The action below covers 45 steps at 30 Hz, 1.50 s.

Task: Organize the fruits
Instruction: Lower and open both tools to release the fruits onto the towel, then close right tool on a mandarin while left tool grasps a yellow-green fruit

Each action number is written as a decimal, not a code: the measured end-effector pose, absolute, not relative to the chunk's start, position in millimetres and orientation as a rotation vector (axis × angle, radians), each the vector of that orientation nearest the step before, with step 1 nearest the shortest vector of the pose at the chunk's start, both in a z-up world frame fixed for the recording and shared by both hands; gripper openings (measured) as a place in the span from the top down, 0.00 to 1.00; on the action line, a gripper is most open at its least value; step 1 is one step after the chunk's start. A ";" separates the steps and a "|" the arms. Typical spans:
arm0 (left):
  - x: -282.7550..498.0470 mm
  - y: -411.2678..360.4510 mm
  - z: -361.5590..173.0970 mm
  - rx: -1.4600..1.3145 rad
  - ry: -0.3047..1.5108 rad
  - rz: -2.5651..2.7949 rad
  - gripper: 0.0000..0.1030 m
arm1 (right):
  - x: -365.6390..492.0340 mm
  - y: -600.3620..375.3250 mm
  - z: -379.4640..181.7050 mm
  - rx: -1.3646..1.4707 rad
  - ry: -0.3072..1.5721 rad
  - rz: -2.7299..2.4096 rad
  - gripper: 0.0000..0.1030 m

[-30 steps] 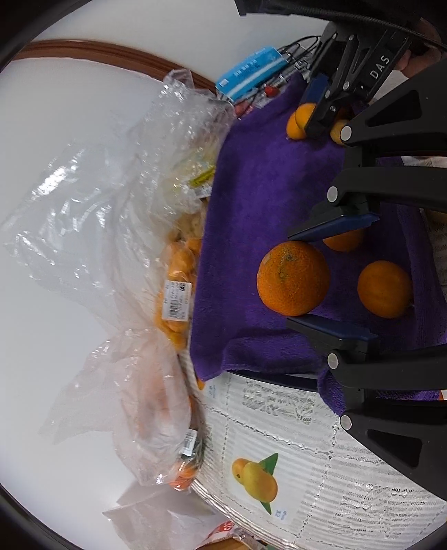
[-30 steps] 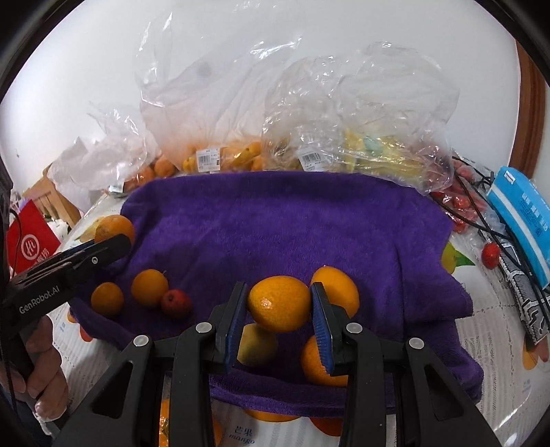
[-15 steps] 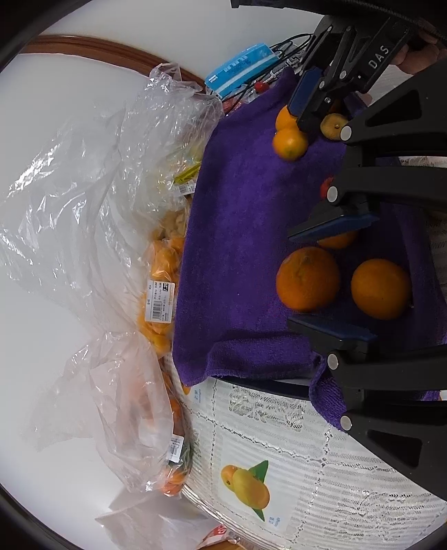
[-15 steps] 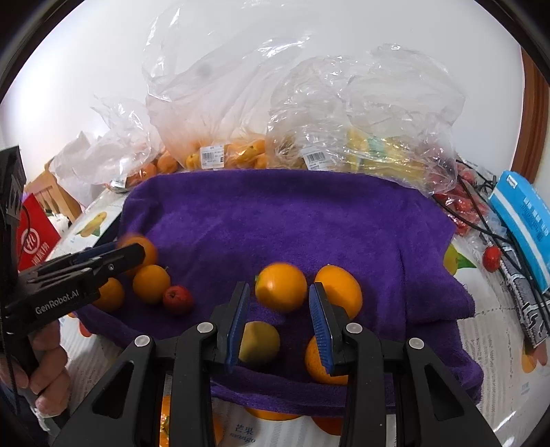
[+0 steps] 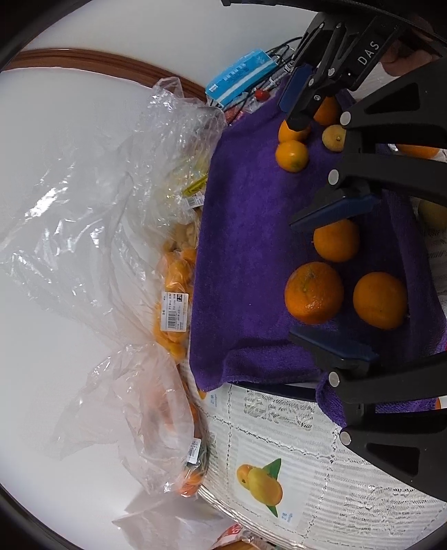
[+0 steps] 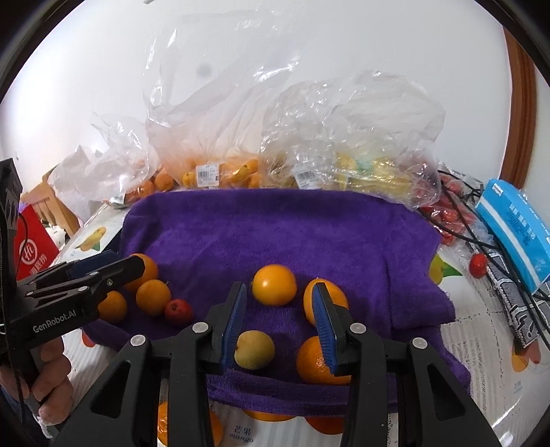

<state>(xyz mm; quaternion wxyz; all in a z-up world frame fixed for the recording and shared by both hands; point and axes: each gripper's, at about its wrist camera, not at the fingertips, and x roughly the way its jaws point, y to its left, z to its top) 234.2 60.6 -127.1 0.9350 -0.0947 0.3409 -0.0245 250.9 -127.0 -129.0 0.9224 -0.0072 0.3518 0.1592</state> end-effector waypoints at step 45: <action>123.9 89.9 -129.8 -0.223 0.659 0.017 0.46 | 105.6 -119.5 -109.3 0.097 0.696 0.315 0.54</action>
